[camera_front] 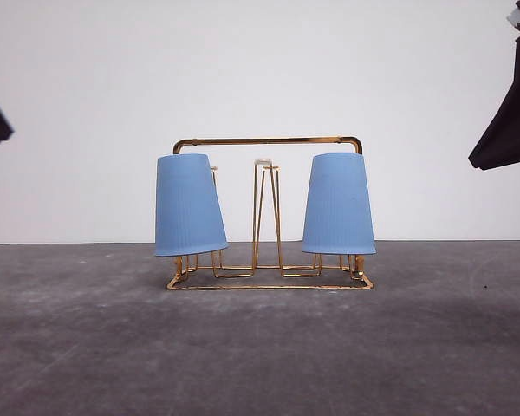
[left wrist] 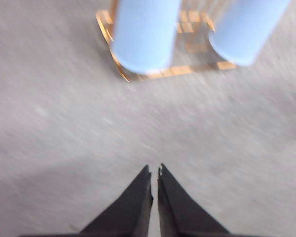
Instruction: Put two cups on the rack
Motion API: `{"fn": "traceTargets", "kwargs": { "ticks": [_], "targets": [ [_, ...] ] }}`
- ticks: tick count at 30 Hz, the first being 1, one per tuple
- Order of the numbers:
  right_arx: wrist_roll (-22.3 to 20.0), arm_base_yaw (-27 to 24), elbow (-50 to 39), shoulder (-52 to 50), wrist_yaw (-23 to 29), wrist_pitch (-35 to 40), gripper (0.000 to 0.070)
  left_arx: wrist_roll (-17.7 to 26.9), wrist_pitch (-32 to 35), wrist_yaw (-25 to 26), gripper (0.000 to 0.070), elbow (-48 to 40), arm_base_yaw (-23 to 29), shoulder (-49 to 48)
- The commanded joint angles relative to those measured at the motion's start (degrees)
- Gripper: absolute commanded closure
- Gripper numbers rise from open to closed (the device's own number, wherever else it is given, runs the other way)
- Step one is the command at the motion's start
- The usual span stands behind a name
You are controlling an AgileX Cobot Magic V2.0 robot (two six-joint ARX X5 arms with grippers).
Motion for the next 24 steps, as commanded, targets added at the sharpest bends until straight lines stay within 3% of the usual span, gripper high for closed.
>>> {"fn": "traceTargets", "kwargs": {
  "ticks": [1,7,13,18,24],
  "targets": [
    [0.28,0.28,0.39,0.17,-0.08,0.6,0.0661,5.25,3.13,-1.0,0.07,-3.68,1.78,-4.96],
    [0.28,0.28,0.39,0.17,-0.08,0.6,0.0661,10.82,10.83,-5.03,0.07,-16.51,11.44,-22.09],
    [0.28,0.28,0.39,0.17,-0.07,0.6,0.0661,11.29,12.25,-5.4,0.07,-24.29,18.81,-31.49],
    [0.28,0.28,0.39,0.17,-0.09,0.55,0.0661,11.2,16.34,-5.41,0.07,-29.28,21.32,-33.57],
    [0.28,0.28,0.42,0.22,-0.15,0.66,0.0661,11.07,19.76,-5.37,0.07,-29.44,21.3,-33.24]
  ]
}}
